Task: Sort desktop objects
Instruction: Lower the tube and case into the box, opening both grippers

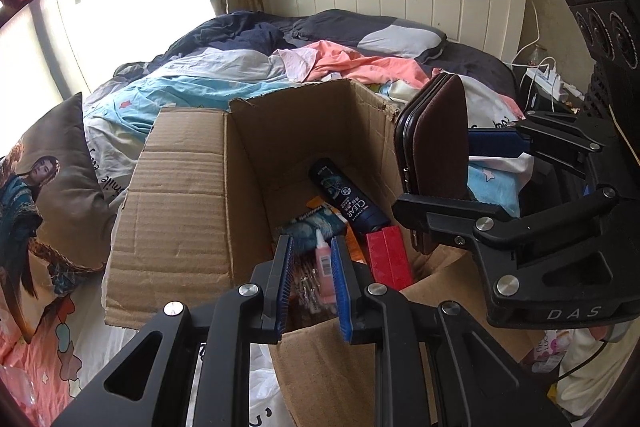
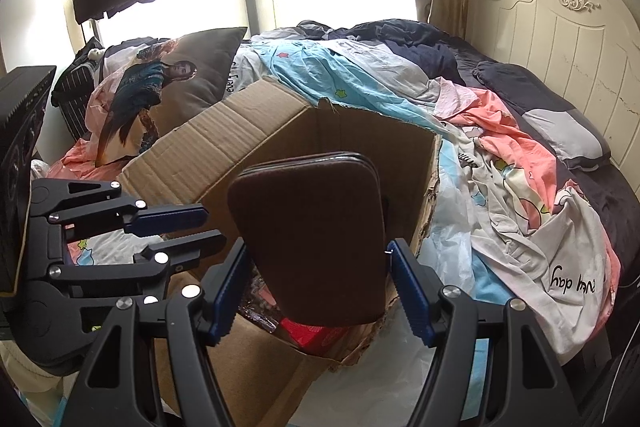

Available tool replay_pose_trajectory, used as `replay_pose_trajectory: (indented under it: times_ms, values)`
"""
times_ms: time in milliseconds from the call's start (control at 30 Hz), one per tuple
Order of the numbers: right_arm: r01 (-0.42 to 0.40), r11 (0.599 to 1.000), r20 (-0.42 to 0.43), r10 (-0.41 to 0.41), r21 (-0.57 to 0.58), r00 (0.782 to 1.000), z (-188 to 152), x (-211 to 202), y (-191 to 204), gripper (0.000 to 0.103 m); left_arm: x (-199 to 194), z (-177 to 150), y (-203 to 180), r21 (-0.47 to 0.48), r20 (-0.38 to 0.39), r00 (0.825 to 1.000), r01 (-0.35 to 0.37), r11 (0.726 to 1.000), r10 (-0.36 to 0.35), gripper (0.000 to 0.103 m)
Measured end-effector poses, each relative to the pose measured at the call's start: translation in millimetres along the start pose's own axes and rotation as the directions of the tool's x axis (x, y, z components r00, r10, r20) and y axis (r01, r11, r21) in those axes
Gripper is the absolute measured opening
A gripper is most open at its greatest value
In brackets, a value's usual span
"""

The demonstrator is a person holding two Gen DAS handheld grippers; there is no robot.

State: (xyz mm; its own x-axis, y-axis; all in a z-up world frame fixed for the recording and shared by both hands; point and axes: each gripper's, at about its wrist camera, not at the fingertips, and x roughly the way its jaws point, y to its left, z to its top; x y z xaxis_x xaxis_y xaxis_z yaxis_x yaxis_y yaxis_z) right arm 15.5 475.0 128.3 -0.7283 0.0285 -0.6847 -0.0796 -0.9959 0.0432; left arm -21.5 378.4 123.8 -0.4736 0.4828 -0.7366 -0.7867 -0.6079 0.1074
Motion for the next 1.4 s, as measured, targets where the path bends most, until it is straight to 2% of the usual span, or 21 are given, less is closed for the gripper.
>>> replay_pose_trajectory:
  times_ms: [233,367,533,600,767,867,967,1233,1400]
  values:
    - [0.005,1.000,-0.004,-0.005,-0.005,1.000,-2,-1,2,0.065,-5,-3,-6,0.017,0.006,1.000,-0.015,1.000,0.015,0.025]
    - [0.005,1.000,-0.003,-0.005,-0.008,1.000,-2,-1,4,0.065,-8,-7,-5,0.013,0.021,0.999,-0.030,0.999,0.030,0.046]
    - [0.004,1.000,-0.011,-0.004,0.002,1.000,-3,4,4,0.065,-12,-12,-2,0.010,0.024,0.998,-0.052,0.999,0.052,0.052]
    - [-0.001,1.000,-0.008,0.001,0.010,1.000,-3,4,4,0.065,-14,-15,-1,0.010,0.029,0.998,-0.057,0.998,0.057,0.064]
    - [-0.003,1.000,-0.008,0.003,0.006,1.000,-2,7,9,0.065,-19,-19,0,0.015,0.042,0.996,-0.074,0.997,0.074,0.079]
    - [-0.001,1.000,-0.008,0.001,0.004,1.000,-1,8,11,0.065,-20,-20,1,0.019,0.042,0.996,-0.084,0.996,0.084,0.081]
    - [-0.004,1.000,-0.005,0.004,0.011,1.000,0,8,12,0.065,-20,-22,4,0.008,0.047,0.995,-0.090,0.996,0.089,0.088]
    - [-0.014,1.000,-0.010,0.014,0.020,1.000,1,12,16,0.065,-17,-27,10,-0.002,0.034,0.995,-0.095,0.995,0.095,0.094]
    - [0.030,0.999,-0.027,-0.028,0.045,0.999,4,18,12,0.067,-15,-30,10,0.003,0.031,0.996,-0.087,0.996,0.087,0.094]
